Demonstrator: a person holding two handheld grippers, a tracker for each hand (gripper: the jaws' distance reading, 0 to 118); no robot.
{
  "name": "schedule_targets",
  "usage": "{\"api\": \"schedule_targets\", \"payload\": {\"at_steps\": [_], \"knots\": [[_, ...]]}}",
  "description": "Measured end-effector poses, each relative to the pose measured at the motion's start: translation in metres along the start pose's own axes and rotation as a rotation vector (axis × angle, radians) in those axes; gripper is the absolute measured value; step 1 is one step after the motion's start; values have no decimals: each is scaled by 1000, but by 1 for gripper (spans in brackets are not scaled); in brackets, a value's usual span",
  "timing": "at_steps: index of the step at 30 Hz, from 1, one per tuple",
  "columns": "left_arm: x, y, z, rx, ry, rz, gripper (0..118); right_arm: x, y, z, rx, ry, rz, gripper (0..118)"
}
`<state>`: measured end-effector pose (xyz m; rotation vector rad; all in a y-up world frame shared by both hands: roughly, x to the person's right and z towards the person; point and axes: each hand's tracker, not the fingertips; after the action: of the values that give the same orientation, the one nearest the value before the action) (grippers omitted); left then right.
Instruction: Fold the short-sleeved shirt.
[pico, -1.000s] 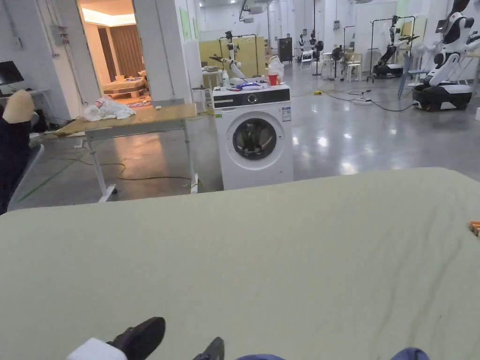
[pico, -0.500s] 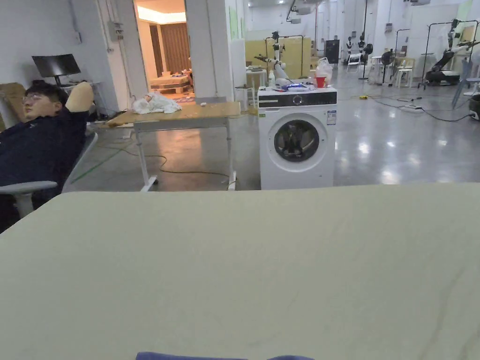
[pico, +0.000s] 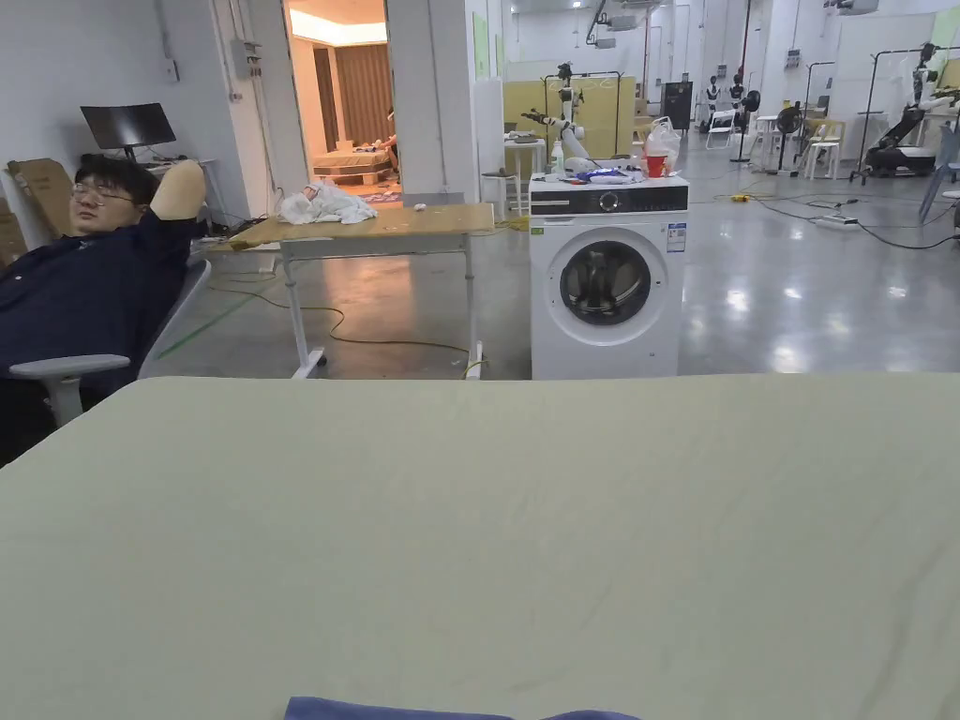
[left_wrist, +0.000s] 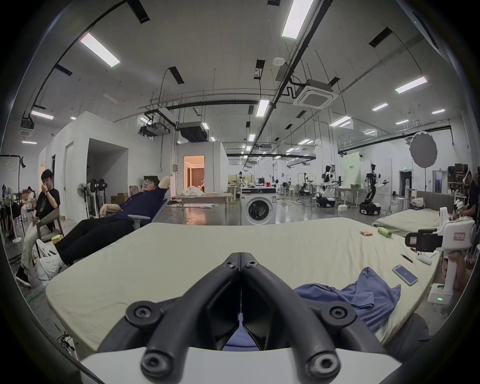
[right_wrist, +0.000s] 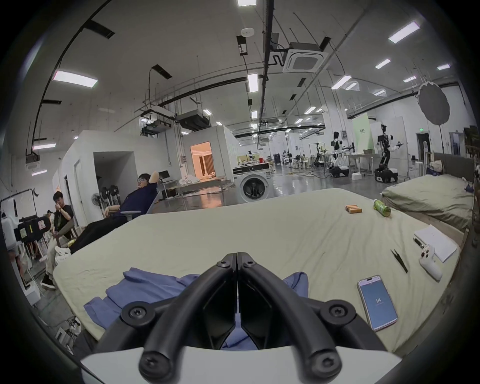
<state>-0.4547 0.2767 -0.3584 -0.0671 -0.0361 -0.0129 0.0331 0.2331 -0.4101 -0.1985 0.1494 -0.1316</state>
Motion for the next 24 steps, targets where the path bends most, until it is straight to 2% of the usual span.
{"api": "schedule_targets", "payload": {"at_steps": [5,7,9,10,11,12,13,17,20,24], "knots": [[-8,-16,-23,-113,-36,30,0,-7,-5,-3,-12,13,43,0],[-22,-42,-54,-247,-52,51,9,-6,-10,-6,-23,27,33,0],[-36,-65,-82,-271,-86,67,13,-3,-15,-9,-44,40,21,0],[-42,-73,-101,-296,-121,58,22,-2,-16,-8,-55,39,27,0],[-48,-77,-118,-341,-141,58,43,-2,-17,-6,-60,35,38,0],[-55,-81,-141,-392,-156,71,56,-3,-15,-3,-63,34,50,0],[-62,-86,-163,-444,-159,106,64,-2,-16,-1,-69,37,54,0],[-79,-114,-243,-563,-99,236,65,2,-19,6,-100,17,47,0],[-80,-133,-289,-672,-20,186,65,7,-20,14,-128,-16,43,0],[-80,-160,-319,-776,-39,313,62,15,-21,29,-154,-50,14,0]]}}
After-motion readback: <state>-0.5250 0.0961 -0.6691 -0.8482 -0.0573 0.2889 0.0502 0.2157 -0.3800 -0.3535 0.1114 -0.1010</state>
